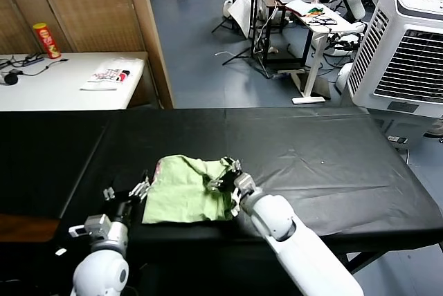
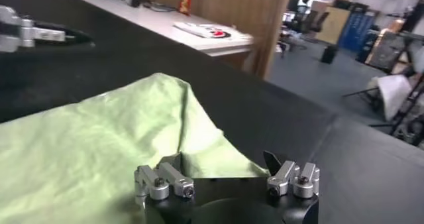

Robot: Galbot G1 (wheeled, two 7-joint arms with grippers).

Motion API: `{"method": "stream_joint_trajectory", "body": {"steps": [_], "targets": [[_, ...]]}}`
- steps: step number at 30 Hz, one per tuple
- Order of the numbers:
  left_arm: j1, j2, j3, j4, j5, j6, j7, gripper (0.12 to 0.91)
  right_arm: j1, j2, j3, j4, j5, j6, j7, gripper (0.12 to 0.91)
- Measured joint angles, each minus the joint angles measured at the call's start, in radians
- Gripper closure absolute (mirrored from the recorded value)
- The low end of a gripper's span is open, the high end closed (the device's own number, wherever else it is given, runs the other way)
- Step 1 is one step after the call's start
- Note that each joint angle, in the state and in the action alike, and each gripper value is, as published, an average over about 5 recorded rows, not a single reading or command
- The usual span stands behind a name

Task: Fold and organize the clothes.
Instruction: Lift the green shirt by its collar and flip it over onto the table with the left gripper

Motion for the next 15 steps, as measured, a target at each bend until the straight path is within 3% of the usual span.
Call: {"method": "stream_joint_trajectory", "body": {"steps": [7,15], "targets": [[-0.011,-0.02,0.0,0.03,-0.033,-0.027,0.031,0.232,-0.035,0.014,0.076,0.008,0.012,0.033,0.066,0.227],[-0.033,-0.04,0.007,0.063,-0.147,-0.029,0.069,0.232,-0.063,0.0,0.108,0.061,0.134,0.062,0.005,0.227]]}}
